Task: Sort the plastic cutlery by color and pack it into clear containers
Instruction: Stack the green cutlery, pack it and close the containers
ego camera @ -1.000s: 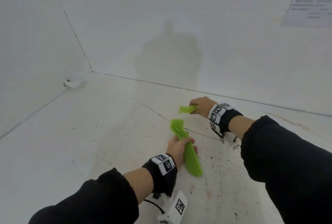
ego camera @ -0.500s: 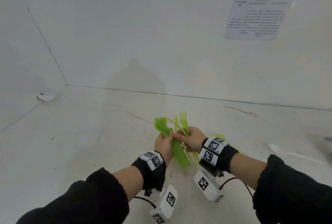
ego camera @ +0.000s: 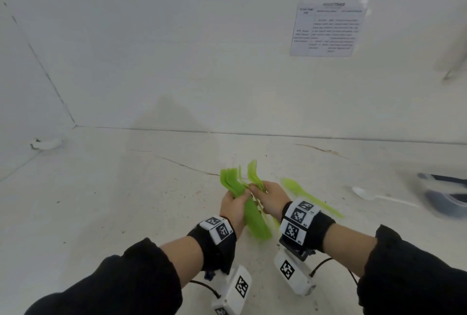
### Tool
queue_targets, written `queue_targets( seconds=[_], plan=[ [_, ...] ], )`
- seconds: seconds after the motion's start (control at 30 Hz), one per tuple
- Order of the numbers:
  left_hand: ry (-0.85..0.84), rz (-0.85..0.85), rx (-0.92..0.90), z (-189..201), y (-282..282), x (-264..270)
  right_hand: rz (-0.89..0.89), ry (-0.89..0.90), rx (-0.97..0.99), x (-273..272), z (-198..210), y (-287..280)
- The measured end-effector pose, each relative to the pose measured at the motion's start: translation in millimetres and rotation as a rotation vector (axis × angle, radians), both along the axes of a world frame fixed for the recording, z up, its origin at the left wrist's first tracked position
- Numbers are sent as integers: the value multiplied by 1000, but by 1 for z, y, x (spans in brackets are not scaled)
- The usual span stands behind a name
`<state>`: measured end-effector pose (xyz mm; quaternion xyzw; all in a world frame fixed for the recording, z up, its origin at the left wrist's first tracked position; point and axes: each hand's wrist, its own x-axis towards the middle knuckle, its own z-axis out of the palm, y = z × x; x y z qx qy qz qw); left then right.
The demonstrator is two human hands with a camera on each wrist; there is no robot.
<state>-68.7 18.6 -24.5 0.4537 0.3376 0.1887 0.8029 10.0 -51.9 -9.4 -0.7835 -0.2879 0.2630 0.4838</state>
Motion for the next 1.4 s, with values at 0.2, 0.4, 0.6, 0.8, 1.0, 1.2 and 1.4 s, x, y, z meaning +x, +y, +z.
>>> queue_targets(
  seconds=[0.2,0.4,0.6,0.8,1.0,1.2,1.4],
  plan=[
    [44,-31,152,-7,-4,-4,-90,57,-17,0,-7,-3],
    [36,-40,166,-13,-8,-10,-48,394,22,-6,4,-10],
    [75,16,209,-20,-17,-8,-106,487,115,-9,5,-22],
    [31,-4,145,-12,-36,3,-68,176,138,-4,-4,-46],
    [10,5,85,-10,-68,23,-121,77,147,13,-4,-80],
    [5,3,42,-8,-109,43,-137,82,105,41,-5,-122],
    [-14,0,-19,-5,-146,61,-153,130,129,58,-5,-157]
  ],
)
